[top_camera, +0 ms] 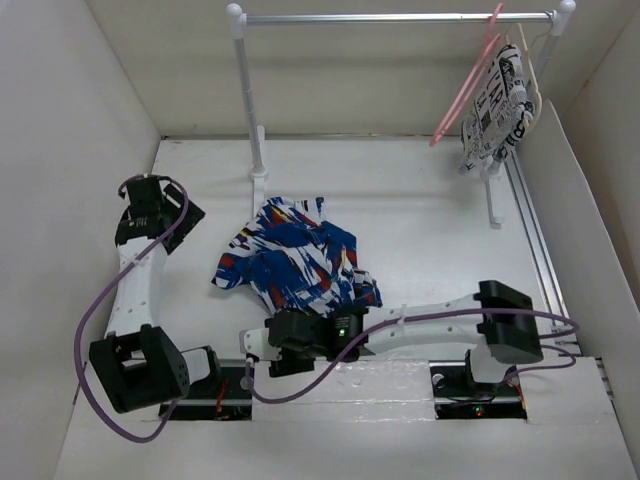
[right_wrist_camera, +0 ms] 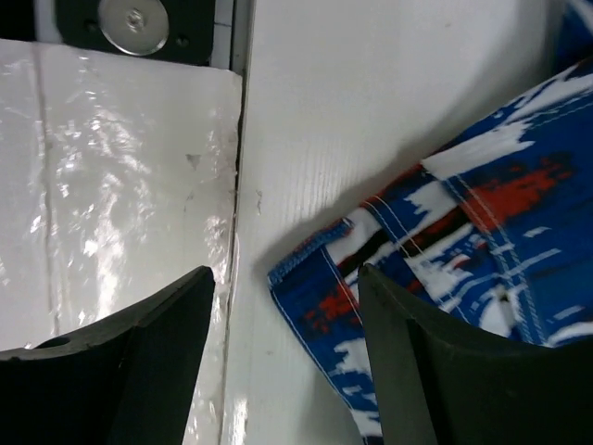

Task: Place the trousers on the hanger
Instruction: Flatten out the trousers at the center of the board.

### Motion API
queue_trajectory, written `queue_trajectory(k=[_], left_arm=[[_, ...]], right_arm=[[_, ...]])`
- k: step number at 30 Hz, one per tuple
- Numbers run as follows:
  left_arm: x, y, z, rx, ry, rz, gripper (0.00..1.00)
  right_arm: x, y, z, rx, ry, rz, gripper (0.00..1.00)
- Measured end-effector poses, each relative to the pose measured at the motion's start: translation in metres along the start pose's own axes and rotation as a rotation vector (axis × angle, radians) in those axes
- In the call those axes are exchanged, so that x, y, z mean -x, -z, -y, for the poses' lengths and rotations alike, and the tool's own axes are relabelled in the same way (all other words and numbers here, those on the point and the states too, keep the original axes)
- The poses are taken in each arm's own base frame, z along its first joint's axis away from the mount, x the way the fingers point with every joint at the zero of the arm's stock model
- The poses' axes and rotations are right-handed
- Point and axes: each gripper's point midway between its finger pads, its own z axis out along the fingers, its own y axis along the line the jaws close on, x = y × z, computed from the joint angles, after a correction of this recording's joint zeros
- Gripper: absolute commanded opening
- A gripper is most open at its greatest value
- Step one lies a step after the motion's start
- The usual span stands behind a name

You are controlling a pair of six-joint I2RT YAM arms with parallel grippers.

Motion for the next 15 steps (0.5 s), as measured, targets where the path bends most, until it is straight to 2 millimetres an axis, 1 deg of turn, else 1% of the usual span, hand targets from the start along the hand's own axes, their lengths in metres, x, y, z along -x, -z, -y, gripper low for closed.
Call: queue_trajectory(k=[3, 5, 6, 8, 11, 12, 14, 15], left_arm=[[-0.01, -0.004, 0.002, -0.037, 0.011, -0.003, 0.7], [-0.021, -0.008, -0.002, -0.046, 0.034, -0.018, 0.72], [-0.031, -0.011, -0.01, -0.031, 0.035, -0.037, 0.72], [-0.045, -0.017, -0.018, -0.019, 0.049, -0.063, 0.72], [-0.065, -0.024, -0.03, 0.003, 0.062, -0.11, 0.78], [-0.07, -0.026, -0.033, 0.008, 0.064, -0.121, 0.79], [-0.076, -0.028, -0.036, 0.013, 0.066, -0.134, 0.79], [-0.078, -0.029, -0.038, 0.013, 0.067, -0.139, 0.79]], right_arm=[[-0.019, -0.028, -0.004, -0.028, -0.019, -0.076, 0.68], [-0.034, -0.042, -0.005, -0.053, -0.036, -0.126, 0.67], [-0.04, -0.047, -0.004, -0.066, -0.043, -0.149, 0.67], [-0.052, -0.053, 0.001, -0.12, -0.064, -0.193, 0.67], [-0.063, -0.055, 0.011, -0.203, -0.094, -0.234, 0.66], [-0.066, -0.055, 0.014, -0.231, -0.106, -0.245, 0.64], [-0.072, -0.056, 0.019, -0.28, -0.128, -0.263, 0.6], [-0.074, -0.056, 0.021, -0.303, -0.138, -0.269, 0.45]])
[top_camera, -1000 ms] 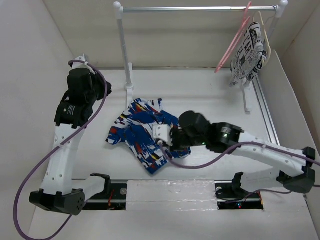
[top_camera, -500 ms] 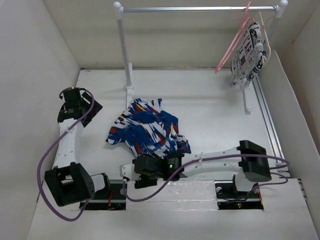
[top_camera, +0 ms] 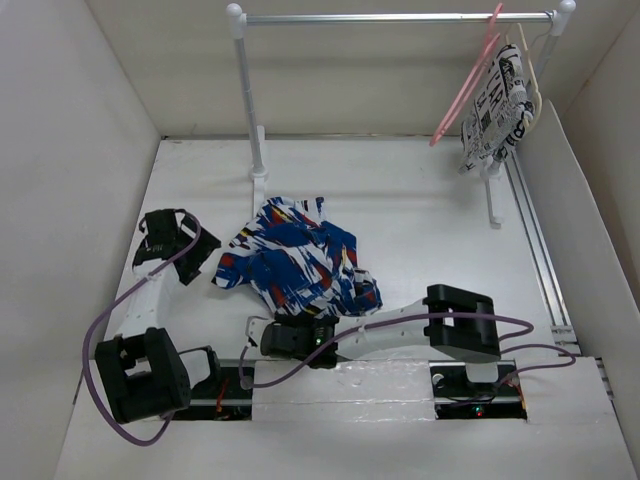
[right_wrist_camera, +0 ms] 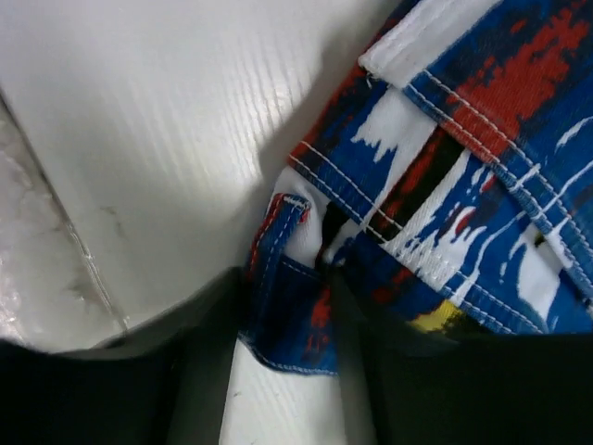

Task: Place the trousers on the hanger
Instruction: Flatten out the trousers at the center of the board.

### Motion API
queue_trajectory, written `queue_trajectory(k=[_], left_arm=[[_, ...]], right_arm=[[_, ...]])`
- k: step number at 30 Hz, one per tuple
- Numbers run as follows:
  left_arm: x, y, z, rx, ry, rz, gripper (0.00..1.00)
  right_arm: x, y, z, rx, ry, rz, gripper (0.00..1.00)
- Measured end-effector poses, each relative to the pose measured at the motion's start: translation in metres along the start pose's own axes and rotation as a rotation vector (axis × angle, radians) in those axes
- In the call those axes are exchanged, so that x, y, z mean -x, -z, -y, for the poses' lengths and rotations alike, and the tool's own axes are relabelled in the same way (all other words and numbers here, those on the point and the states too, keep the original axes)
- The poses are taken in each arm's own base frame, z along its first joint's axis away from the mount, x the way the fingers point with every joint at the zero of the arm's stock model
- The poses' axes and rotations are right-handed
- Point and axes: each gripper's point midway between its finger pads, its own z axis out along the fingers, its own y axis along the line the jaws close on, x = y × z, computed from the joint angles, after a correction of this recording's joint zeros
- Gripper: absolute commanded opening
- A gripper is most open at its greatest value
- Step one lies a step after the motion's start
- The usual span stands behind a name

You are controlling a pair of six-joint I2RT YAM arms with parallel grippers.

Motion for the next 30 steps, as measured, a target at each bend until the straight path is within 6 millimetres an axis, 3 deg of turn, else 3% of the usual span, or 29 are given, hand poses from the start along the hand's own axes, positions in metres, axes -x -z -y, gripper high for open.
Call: queue_trajectory(k=[3, 7, 9, 12, 15, 18, 20, 23, 25, 26, 27, 28, 30], left_arm=[[-0.006, -0.005, -0.003, -0.003, 0.007, -0.012, 0.79], [-0.021, -0.013, -0.013, 0.005, 0.02, -0.043, 0.8], [-0.03, -0.016, -0.018, 0.004, 0.026, -0.065, 0.8], [-0.044, -0.019, -0.02, -0.006, 0.021, -0.101, 0.86], [-0.057, -0.02, -0.007, -0.058, -0.009, -0.135, 0.86], [-0.072, -0.02, 0.005, -0.132, -0.016, -0.171, 0.87], [-0.084, -0.021, 0.007, -0.169, -0.003, -0.205, 0.87], [-0.1, -0.021, 0.014, -0.217, -0.001, -0.254, 0.84], [-0.105, -0.023, 0.022, -0.245, -0.008, -0.269, 0.65], [-0.107, -0.025, 0.026, -0.258, -0.005, -0.282, 0.46], [-0.11, -0.026, 0.03, -0.273, 0.002, -0.298, 0.05], [-0.111, -0.026, 0.034, -0.287, 0.014, -0.308, 0.0], [-0.113, -0.023, 0.043, -0.326, 0.019, -0.326, 0.0]], right_arm=[[-0.006, -0.004, 0.004, -0.044, -0.035, -0.016, 0.0], [-0.013, 0.0, 0.011, -0.091, -0.067, -0.03, 0.0], [-0.018, 0.014, 0.02, -0.107, -0.072, -0.036, 0.0], [-0.01, 0.061, 0.048, -0.133, -0.106, 0.021, 0.0], [0.008, 0.128, 0.094, -0.175, -0.206, 0.167, 0.0], [0.007, 0.186, 0.139, -0.227, -0.316, 0.286, 0.0], [-0.005, 0.209, 0.16, -0.256, -0.365, 0.317, 0.0], [-0.023, 0.222, 0.172, -0.276, -0.383, 0.3, 0.0], [-0.031, 0.227, 0.173, -0.273, -0.373, 0.288, 0.0], [-0.035, 0.23, 0.174, -0.273, -0.371, 0.288, 0.0], [-0.036, 0.233, 0.175, -0.271, -0.362, 0.29, 0.0], [-0.038, 0.237, 0.176, -0.266, -0.35, 0.292, 0.0], [-0.032, 0.248, 0.179, -0.253, -0.335, 0.311, 0.0]])
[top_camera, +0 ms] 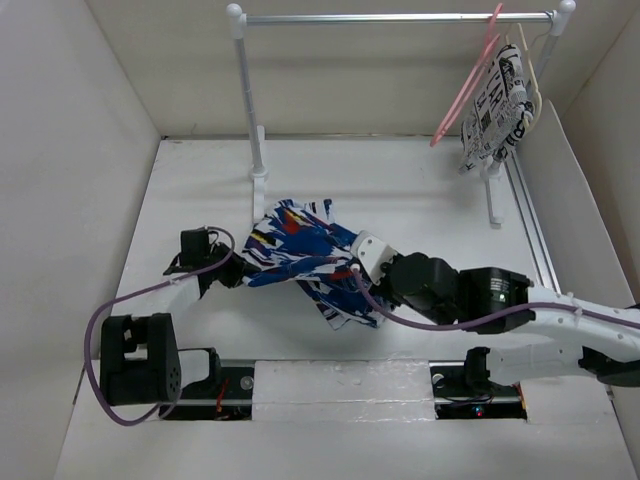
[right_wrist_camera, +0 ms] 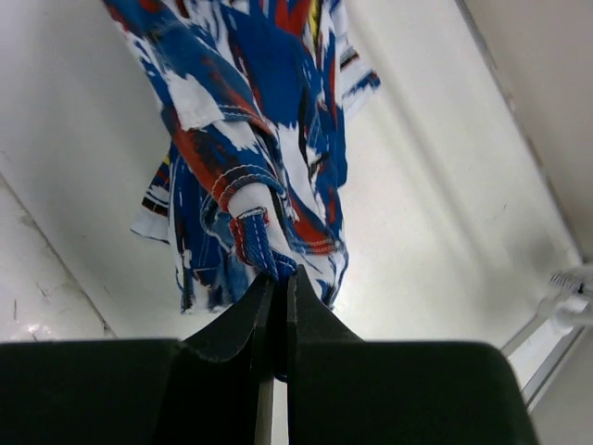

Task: Place the trousers on the hanger
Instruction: Flatten out the trousers at the center of the board.

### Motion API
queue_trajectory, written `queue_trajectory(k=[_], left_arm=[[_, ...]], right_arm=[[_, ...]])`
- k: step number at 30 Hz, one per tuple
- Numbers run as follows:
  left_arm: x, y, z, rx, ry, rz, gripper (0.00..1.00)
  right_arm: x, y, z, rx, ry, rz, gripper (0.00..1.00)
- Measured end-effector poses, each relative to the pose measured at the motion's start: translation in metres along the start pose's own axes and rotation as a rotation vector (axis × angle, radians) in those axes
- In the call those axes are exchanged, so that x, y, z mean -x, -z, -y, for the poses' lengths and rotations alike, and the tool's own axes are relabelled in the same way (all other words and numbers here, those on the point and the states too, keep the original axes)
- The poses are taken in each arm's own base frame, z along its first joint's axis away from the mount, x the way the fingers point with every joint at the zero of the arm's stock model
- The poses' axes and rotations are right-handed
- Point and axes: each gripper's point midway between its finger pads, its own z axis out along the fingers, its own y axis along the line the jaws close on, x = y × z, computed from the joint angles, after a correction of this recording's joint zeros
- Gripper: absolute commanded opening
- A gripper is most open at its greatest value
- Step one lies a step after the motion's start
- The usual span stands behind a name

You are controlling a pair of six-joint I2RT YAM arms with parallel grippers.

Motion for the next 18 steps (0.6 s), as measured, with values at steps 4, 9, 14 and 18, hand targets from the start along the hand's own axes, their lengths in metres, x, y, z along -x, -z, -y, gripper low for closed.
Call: queue_trajectory(k=[4, 9, 14, 18], left_arm=[[0.022, 0.024, 0.044, -0.044, -0.03, 0.048, 0.0], [0.094, 0.141, 0.167, -0.228, -0.19, 0.366, 0.0], [0.123, 0.316, 0.28, -0.417, -0.356, 0.782, 0.0], [0.105, 0.401, 0.312, -0.517, -0.436, 0.958, 0.0]], right_arm=[[0.039, 0.023, 0.013, 0.051, 0.051, 0.052, 0.0], [0.12, 0.078, 0.043, 0.122, 0.057, 0.239, 0.0], [0.205, 0.158, 0.074, 0.21, -0.008, 0.567, 0.0], [0.216, 0.2, 0.096, 0.218, -0.063, 0.699, 0.0]])
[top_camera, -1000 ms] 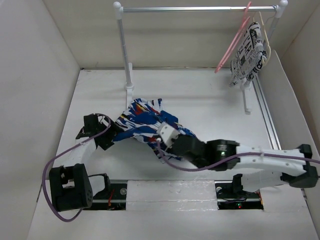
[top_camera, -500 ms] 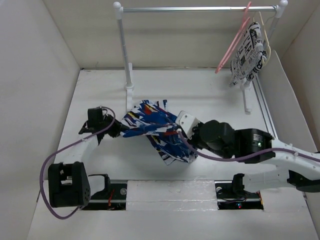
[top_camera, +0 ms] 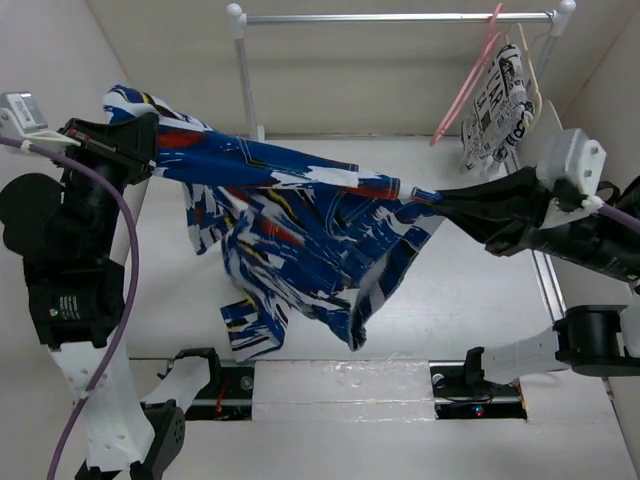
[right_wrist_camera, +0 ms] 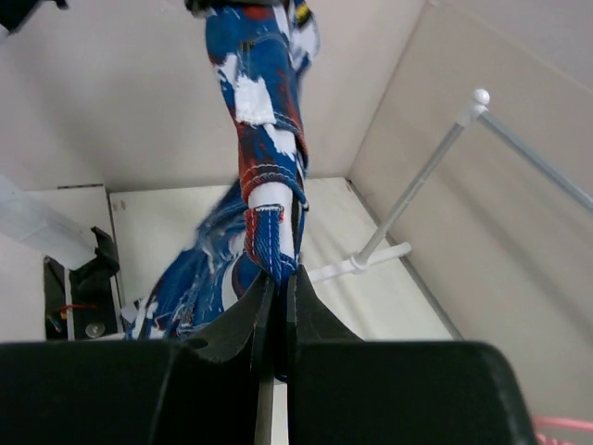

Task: Place the trousers on the hanger
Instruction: Flatten out the trousers at the center of the board.

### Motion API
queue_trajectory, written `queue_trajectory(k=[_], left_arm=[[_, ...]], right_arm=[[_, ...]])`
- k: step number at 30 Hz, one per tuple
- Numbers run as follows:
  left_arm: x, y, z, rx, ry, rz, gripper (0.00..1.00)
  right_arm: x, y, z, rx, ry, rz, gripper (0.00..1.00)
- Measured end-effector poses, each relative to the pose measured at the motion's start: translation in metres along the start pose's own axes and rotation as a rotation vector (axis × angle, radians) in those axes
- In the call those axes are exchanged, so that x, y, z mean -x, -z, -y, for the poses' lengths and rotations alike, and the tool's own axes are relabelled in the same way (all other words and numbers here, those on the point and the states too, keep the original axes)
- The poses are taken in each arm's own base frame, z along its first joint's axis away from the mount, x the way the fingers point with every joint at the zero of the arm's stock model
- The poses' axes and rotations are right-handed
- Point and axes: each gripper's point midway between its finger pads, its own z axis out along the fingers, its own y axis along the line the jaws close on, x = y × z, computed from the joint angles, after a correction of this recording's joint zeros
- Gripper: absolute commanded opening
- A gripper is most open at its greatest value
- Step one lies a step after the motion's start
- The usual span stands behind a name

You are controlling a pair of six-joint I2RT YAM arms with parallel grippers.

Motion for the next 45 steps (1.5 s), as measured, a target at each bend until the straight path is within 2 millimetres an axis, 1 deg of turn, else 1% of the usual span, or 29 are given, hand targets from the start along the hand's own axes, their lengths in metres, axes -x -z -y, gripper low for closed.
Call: queue_trajectory(k=[2, 3, 5, 6, 7, 8, 10, 12, 14, 16, 18, 21, 23, 24, 25, 26, 27, 28, 29, 31, 32, 33, 34, 36, 38, 39, 42, 44, 45], left_arm=[[0.007, 0.008, 0.011, -0.035, -0.027, 0.014, 0.0], [0.002, 0.007, 0.011, -0.039, -0.036, -0.014, 0.03], [-0.022, -0.007, -0.003, -0.015, -0.058, -0.115, 0.11], [-0.039, -0.02, -0.014, 0.006, -0.064, -0.181, 0.22], [-0.057, -0.036, -0.031, 0.036, -0.076, -0.24, 0.25], [-0.079, -0.055, -0.054, 0.088, -0.082, -0.307, 0.28], [-0.126, -0.089, -0.105, 0.194, -0.084, -0.436, 0.52], [-0.187, -0.116, -0.16, 0.31, -0.082, -0.586, 0.65], [-0.251, -0.125, -0.213, 0.44, -0.092, -0.739, 0.72], [-0.301, -0.119, -0.238, 0.517, -0.124, -0.87, 0.74], [-0.331, -0.111, -0.231, 0.519, -0.177, -0.945, 0.66], [-0.345, -0.102, -0.191, 0.421, -0.236, -0.951, 0.61], [-0.341, -0.084, -0.166, 0.351, -0.254, -0.93, 0.61], [-0.336, -0.073, -0.16, 0.331, -0.257, -0.918, 0.63], [-0.331, -0.064, -0.157, 0.325, -0.262, -0.904, 0.63], [-0.326, -0.053, -0.156, 0.323, -0.271, -0.892, 0.64], [-0.325, -0.042, -0.157, 0.326, -0.281, -0.887, 0.68], [-0.326, -0.029, -0.162, 0.34, -0.294, -0.893, 0.69], [-0.335, -0.016, -0.163, 0.347, -0.309, -0.914, 0.69], [-0.36, 0.009, -0.16, 0.348, -0.349, -0.988, 0.69], [-0.373, 0.021, -0.158, 0.346, -0.371, -1.03, 0.69], [-0.384, 0.036, -0.156, 0.348, -0.393, -1.076, 0.7], [-0.388, 0.04, -0.156, 0.349, -0.401, -1.09, 0.7], [-0.403, 0.068, -0.156, 0.382, -0.451, -1.156, 0.7], [-0.404, 0.082, -0.164, 0.436, -0.454, -1.169, 0.7], [-0.404, 0.087, -0.17, 0.464, -0.448, -1.166, 0.71], [-0.402, 0.112, -0.19, 0.545, -0.421, -1.172, 0.71], [-0.405, 0.125, -0.197, 0.572, -0.403, -1.188, 0.66], [-0.407, 0.128, -0.2, 0.579, -0.395, -1.196, 0.58]], right_arm=[[-0.009, 0.01, 0.004, -0.029, -0.015, -0.015, 0.0], [-0.021, 0.013, 0.006, -0.053, -0.025, -0.047, 0.0], [-0.055, 0.014, 0.008, -0.112, -0.035, -0.138, 0.0], [-0.074, 0.014, 0.008, -0.144, -0.035, -0.193, 0.0], [-0.093, 0.013, 0.009, -0.179, -0.03, -0.248, 0.0], [-0.114, 0.013, 0.012, -0.228, -0.025, -0.308, 0.0], [-0.157, 0.016, 0.019, -0.319, 0.0, -0.434, 0.0], [-0.211, 0.023, 0.027, -0.415, 0.035, -0.584, 0.0], [-0.268, 0.036, 0.04, -0.507, 0.075, -0.763, 0.0], [-0.324, 0.053, 0.057, -0.604, 0.079, -0.934, 0.0], [-0.372, 0.077, 0.08, -0.718, 0.046, -1.077, 0.0], [-0.43, 0.125, 0.113, -0.889, -0.08, -1.231, 0.02], [-0.454, 0.161, 0.136, -1.014, -0.189, -1.286, 0.26], [-0.461, 0.172, 0.147, -1.062, -0.231, -1.289, 0.58], [-0.467, 0.183, 0.157, -1.106, -0.265, -1.291, 0.66], [-0.47, 0.189, 0.167, -1.124, -0.288, -1.288, 0.7], [-0.473, 0.183, 0.179, -1.11, -0.315, -1.248, 0.7], [-0.471, 0.185, 0.191, -1.131, -0.323, -1.246, 0.67], [-0.468, 0.172, 0.198, -1.099, -0.32, -1.214, 0.67], [-0.457, 0.138, 0.199, -1.017, -0.28, -1.131, 0.52], [-0.447, 0.116, 0.191, -0.954, -0.256, -1.071, 0.42], [-0.438, 0.095, 0.177, -0.877, -0.239, -1.001, 0.14], [-0.428, 0.076, 0.157, -0.795, -0.223, -0.927, 0.0], [-0.407, 0.051, 0.113, -0.648, -0.22, -0.783, 0.0], [-0.402, 0.045, 0.074, -0.537, -0.225, -0.712, 0.01], [-0.403, 0.045, 0.057, -0.493, -0.234, -0.693, 0.19], [-0.417, 0.042, 0.016, -0.376, -0.266, -0.694, 0.44], [-0.429, 0.042, -0.002, -0.319, -0.283, -0.724, 0.46], [-0.436, 0.041, -0.01, -0.293, -0.292, -0.742, 0.46]])
